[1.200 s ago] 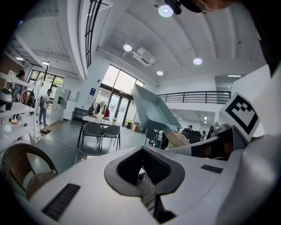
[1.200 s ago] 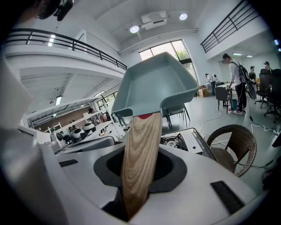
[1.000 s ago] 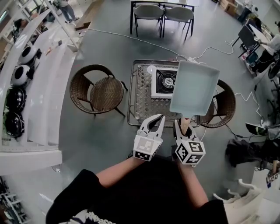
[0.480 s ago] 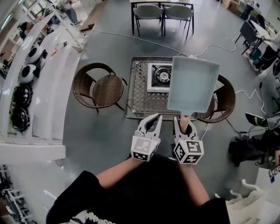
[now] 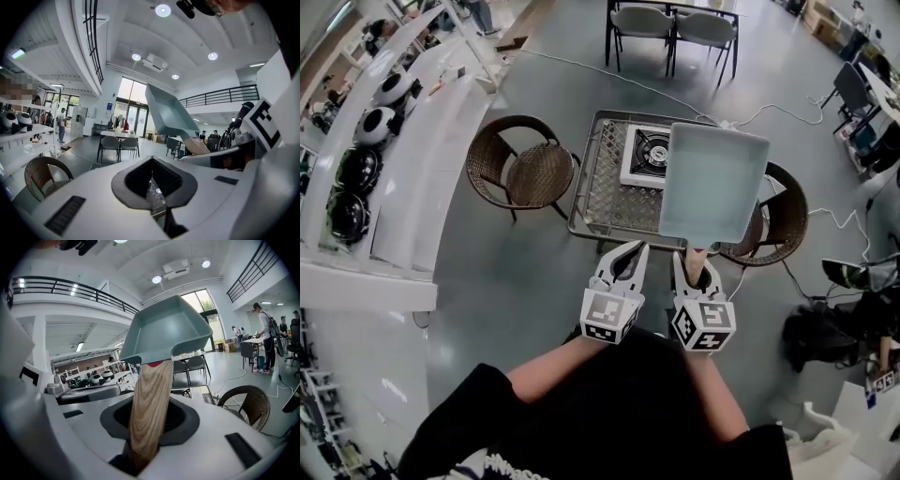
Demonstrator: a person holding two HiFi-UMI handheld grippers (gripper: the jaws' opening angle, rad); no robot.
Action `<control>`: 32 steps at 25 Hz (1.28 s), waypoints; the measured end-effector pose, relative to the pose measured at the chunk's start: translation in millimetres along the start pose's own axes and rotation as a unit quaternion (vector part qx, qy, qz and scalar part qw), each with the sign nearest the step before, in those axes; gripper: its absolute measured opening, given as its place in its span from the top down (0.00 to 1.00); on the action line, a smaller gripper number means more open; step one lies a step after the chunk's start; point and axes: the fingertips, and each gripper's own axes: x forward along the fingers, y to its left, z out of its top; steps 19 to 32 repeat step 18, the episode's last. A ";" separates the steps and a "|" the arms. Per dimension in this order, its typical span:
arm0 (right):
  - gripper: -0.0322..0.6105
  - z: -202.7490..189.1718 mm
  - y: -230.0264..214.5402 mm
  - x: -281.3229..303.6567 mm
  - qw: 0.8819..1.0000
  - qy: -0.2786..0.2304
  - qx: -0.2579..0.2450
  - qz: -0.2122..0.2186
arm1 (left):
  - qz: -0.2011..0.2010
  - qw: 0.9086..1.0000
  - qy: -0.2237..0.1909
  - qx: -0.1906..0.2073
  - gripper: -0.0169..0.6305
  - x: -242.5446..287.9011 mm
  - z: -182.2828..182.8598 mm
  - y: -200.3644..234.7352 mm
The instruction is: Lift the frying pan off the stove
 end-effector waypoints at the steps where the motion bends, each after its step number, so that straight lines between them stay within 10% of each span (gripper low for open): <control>1: 0.79 0.1 -1.3 -1.5 1.000 0.000 -0.001 0.000 | 0.004 1.000 0.001 -0.002 0.95 -2.0 -1.0 -0.3; 32: 0.79 1.8 -1.7 2.1 1.000 0.001 -0.004 0.017 | 0.028 0.999 0.010 -0.028 0.95 -8.3 -6.9 16.8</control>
